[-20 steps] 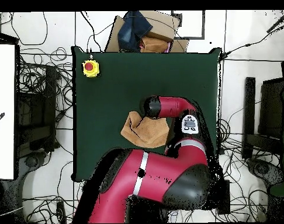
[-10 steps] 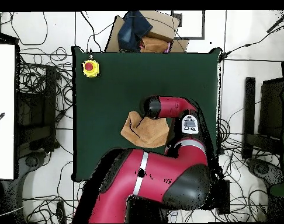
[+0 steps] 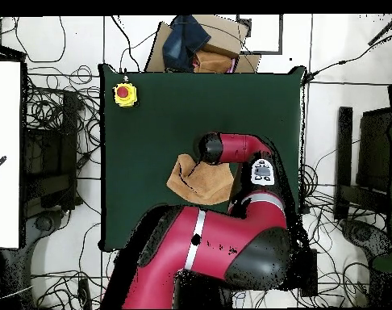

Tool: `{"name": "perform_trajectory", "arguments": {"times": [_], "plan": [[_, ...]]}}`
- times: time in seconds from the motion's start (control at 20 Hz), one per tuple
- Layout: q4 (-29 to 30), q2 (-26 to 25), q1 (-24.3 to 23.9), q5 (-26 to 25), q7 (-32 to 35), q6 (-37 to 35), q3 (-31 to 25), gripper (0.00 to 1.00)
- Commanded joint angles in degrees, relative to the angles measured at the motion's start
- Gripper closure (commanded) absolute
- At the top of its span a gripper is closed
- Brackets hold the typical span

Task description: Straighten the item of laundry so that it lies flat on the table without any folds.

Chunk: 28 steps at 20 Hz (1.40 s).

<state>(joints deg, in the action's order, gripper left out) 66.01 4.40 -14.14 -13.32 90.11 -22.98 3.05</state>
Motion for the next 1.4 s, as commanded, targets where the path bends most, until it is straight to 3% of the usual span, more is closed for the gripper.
{"name": "perform_trajectory", "arguments": {"times": [0.05,0.7,1.2,1.4], "plan": [[-2.59,-2.66,-0.68,-2.20,0.89,-1.96,-3.13,0.00],[-12.46,-5.53,-1.84,0.31,-2.54,-10.14,-6.60,0.00],[-9.27,-4.28,-0.90,-0.13,0.08,-9.94,-5.07,0.00],[-9.06,-3.91,-0.31,0.45,0.78,-13.23,-4.04,0.00]]}}
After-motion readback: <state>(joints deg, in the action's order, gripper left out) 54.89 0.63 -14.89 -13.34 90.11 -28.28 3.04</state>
